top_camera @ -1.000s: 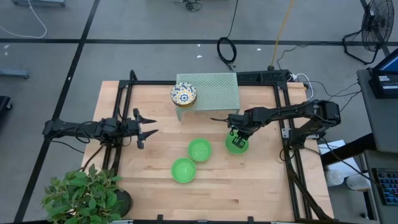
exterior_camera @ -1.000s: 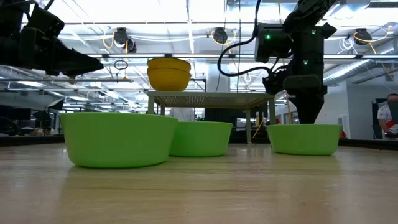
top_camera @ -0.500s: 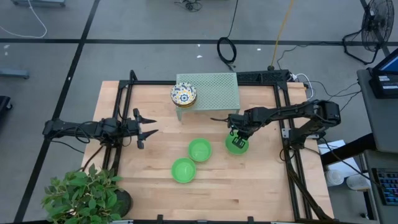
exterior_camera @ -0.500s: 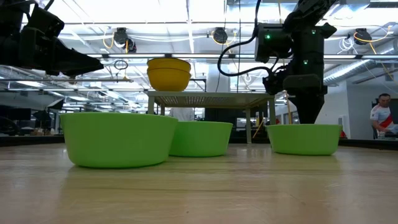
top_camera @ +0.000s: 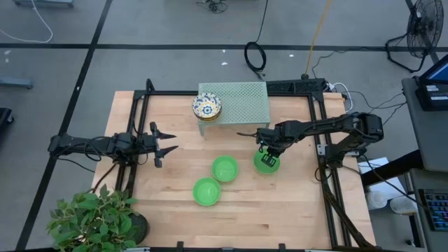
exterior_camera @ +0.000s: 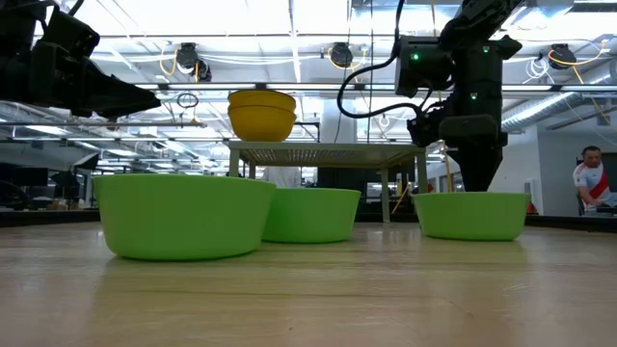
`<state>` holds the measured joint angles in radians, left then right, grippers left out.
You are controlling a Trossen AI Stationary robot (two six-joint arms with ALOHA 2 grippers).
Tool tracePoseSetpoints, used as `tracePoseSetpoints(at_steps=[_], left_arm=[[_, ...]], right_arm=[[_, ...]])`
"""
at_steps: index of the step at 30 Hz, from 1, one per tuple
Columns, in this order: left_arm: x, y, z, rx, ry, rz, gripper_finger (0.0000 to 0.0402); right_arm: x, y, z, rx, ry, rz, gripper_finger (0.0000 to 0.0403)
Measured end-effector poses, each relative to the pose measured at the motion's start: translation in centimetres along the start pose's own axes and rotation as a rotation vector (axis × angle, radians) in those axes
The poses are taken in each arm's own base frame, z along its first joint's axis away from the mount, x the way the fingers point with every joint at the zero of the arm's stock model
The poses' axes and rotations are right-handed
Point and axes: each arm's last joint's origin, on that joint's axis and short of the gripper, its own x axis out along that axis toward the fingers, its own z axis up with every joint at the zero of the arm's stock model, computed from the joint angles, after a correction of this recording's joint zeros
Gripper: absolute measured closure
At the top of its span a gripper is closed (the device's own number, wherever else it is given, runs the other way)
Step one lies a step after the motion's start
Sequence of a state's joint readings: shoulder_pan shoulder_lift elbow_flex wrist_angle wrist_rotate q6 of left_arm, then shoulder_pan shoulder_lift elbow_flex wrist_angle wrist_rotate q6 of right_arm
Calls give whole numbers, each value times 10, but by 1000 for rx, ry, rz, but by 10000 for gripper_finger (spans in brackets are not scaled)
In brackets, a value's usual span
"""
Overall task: Pick & Place Mini bowls
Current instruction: Put the top right green bowl on the shelf
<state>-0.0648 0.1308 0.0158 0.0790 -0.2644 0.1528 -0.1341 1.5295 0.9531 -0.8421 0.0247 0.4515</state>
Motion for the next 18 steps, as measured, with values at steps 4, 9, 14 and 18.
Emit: tracePoseSetpoints(at_steps=[4,9,14,18], left_arm=[[0,0,0,0,0,0,199],[0,0,0,0,0,0,199],[0,0,0,0,0,0,199],[0,0,0,0,0,0,199]], right_arm=[[0,0,0,0,1,2,402],[0,1,0,0,13,28,402],[-2,2,1,-1,8,36,403],[-6,3,5,-8,-10,41,402]])
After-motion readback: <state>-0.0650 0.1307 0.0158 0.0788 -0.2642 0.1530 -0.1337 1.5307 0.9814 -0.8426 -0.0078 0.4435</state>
